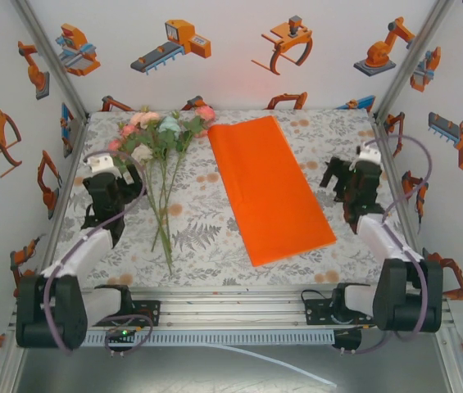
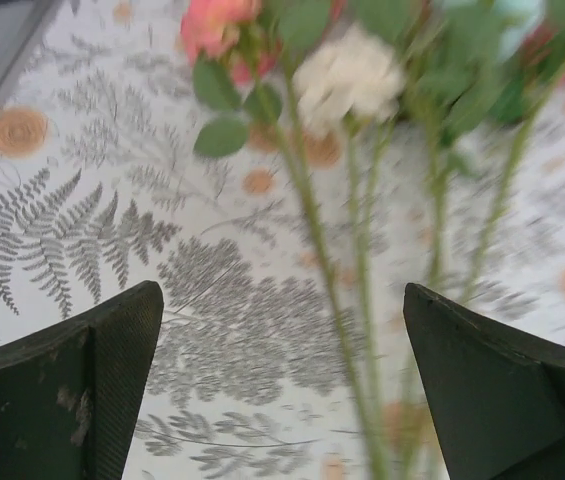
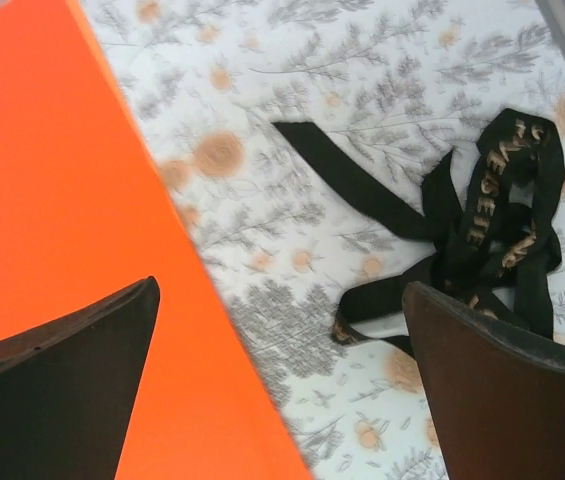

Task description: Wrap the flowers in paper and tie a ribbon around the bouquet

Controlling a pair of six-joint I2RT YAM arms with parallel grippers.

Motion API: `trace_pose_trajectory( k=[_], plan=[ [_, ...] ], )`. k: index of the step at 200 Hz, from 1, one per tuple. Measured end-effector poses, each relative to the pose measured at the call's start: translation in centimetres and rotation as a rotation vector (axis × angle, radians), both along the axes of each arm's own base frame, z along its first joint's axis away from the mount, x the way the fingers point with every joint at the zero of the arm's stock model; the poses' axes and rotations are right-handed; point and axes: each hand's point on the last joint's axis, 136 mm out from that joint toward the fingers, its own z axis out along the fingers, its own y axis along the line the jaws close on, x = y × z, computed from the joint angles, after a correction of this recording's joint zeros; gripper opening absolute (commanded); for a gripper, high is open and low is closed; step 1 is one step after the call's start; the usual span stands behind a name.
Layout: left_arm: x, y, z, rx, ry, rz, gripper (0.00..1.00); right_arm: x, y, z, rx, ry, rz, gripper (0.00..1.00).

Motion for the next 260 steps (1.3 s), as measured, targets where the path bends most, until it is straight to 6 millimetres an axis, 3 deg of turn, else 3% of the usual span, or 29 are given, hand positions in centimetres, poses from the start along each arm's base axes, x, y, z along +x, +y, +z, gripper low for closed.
trace_pose_trajectory(
  k=[12, 25, 47, 60, 79, 107, 129, 163, 260],
  plan=[
    [0.1, -1.0, 3.0, -0.088, -0.026, -0.009, 0.97, 0.6, 0.8, 2.1, 0.05, 0.022, 0.035, 0.99],
    [0.5, -3.2, 5.5, -0.183, -0.023, -0.048, 0.97, 1.2, 2.1, 2.6, 0.106, 0.09, 0.097, 1.0],
    [0.6, -10.3, 6.7, -0.306, 0.061, -0.205, 0.98, 1.8, 3.6, -0.2, 0.181, 0.256, 0.172, 1.0],
    [0.1, -14.9, 5.4, -0.35, 0.148, -0.295, 0.95, 1.5, 3.5, -3.0, 0.222, 0.367, 0.176, 1.0],
    [-1.3, -21.1, 1.5, -0.374, 0.316, -0.392, 0.93, 0.2, 2.7, -7.1, 0.287, 0.518, 0.156, 0.99],
    [-3.2, -26.5, -4.9, -0.359, 0.535, -0.445, 0.91, -0.8, 2.4, -9.9, 0.36, 0.624, 0.154, 0.97],
    [-3.8, -28.6, -8.1, -0.354, 0.634, -0.455, 0.89, -1.0, 3.4, -10.5, 0.408, 0.649, 0.193, 0.95],
    [-3.8, -30.5, -10.7, -0.367, 0.712, -0.474, 0.87, -1.2, 4.1, -11.8, 0.45, 0.686, 0.218, 0.93],
    [-4.3, -32.2, -13.8, -0.397, 0.796, -0.503, 0.78, -1.5, 6.0, -13.7, 0.495, 0.74, 0.269, 0.91]
  ],
)
